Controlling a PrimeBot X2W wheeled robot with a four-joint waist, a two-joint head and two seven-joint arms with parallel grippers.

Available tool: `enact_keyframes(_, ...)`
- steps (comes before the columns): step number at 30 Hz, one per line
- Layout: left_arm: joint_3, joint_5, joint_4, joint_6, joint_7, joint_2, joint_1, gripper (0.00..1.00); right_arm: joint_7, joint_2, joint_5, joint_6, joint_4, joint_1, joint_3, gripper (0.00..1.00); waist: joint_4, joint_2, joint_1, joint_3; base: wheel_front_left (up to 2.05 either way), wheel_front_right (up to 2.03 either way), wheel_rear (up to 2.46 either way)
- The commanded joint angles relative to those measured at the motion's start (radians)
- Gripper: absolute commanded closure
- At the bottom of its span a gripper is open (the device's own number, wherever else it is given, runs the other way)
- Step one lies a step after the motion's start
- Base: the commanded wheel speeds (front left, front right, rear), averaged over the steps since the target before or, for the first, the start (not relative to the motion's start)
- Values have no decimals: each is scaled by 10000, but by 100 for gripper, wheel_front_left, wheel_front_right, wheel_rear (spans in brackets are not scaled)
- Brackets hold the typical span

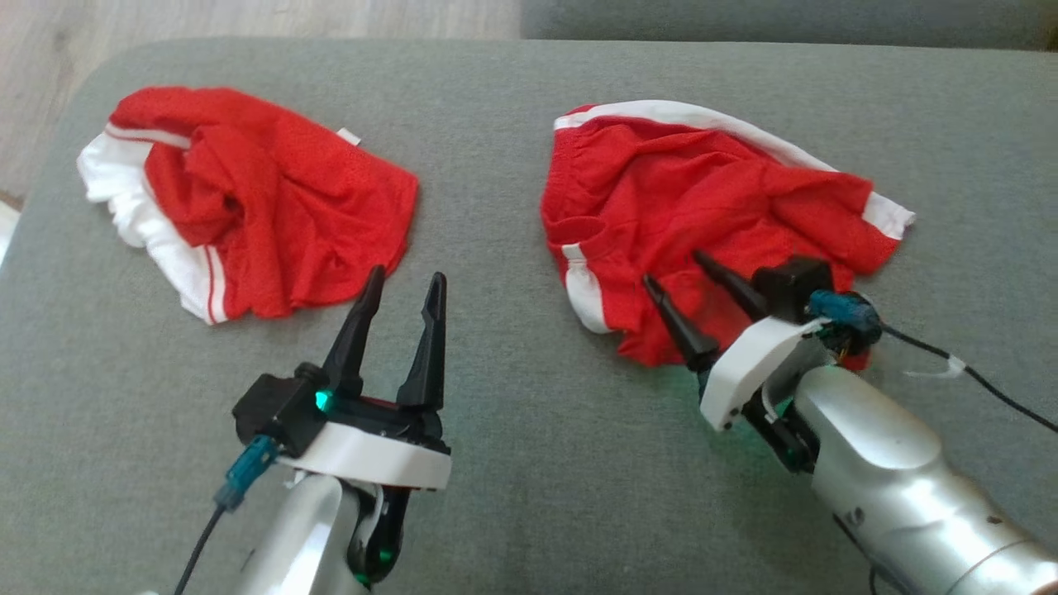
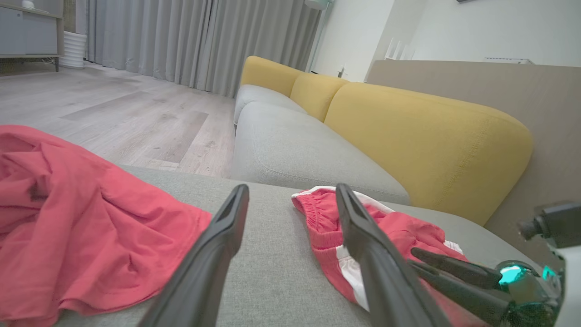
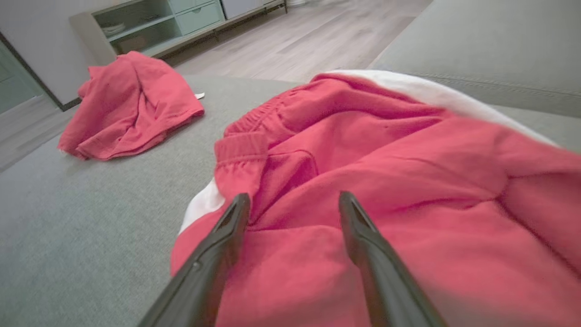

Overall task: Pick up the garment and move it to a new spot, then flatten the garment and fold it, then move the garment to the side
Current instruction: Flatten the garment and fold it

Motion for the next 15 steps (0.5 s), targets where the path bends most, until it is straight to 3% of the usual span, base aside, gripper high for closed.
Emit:
enact_keyframes(1, 407, 83, -287, -56, -94, 83, -167, 0, -191, -2, -95, -7, -292, -156, -107, 0, -147, 0, 0, -83, 0, 0, 0)
enact_keyframes(10, 656, 160, -374, -56, -94, 100, 12, 0, -446, -341, -992, -7, -1311, 980, -2704, 0, -813, 0, 0, -457, 0, 0, 0)
enact_keyframes(15, 769, 184, -459, -56, -94, 95, 106, 0, -480, 343, -2174, -7, -2545, 2444, -5060, 0, -1089, 0, 0, -604, 0, 0, 0)
